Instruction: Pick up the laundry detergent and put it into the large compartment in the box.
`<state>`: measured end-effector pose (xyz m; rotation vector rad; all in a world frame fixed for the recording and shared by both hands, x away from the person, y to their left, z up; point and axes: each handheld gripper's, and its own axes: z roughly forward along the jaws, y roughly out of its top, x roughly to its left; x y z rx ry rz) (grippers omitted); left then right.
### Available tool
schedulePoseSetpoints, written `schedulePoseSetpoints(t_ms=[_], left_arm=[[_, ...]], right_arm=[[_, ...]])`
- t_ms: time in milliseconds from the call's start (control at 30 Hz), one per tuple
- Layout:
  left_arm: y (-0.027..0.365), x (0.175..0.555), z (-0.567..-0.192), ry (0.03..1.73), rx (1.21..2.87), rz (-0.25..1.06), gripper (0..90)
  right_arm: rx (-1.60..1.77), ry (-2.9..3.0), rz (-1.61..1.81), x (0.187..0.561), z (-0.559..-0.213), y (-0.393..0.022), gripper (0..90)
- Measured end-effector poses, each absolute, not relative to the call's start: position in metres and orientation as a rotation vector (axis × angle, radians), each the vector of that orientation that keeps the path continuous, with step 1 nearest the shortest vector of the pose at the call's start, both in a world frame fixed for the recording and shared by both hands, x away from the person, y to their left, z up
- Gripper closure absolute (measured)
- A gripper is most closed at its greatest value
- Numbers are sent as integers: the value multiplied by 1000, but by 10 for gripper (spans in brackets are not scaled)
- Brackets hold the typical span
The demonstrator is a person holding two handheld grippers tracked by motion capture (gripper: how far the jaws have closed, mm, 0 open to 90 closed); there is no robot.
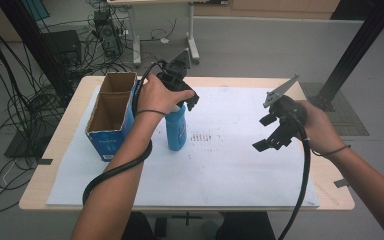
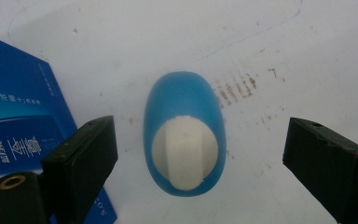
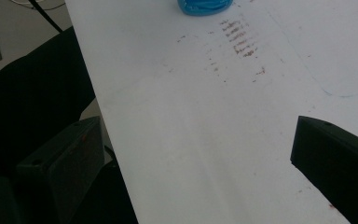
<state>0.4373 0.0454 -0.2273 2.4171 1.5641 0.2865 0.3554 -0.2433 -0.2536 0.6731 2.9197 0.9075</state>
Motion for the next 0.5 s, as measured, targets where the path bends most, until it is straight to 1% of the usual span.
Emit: schedulePoseSetpoints(t_ms=[500], left_arm=[[48, 442, -238, 1583, 2410, 304, 103]], right_arm=[[683, 2924, 900, 357, -257, -244, 28]])
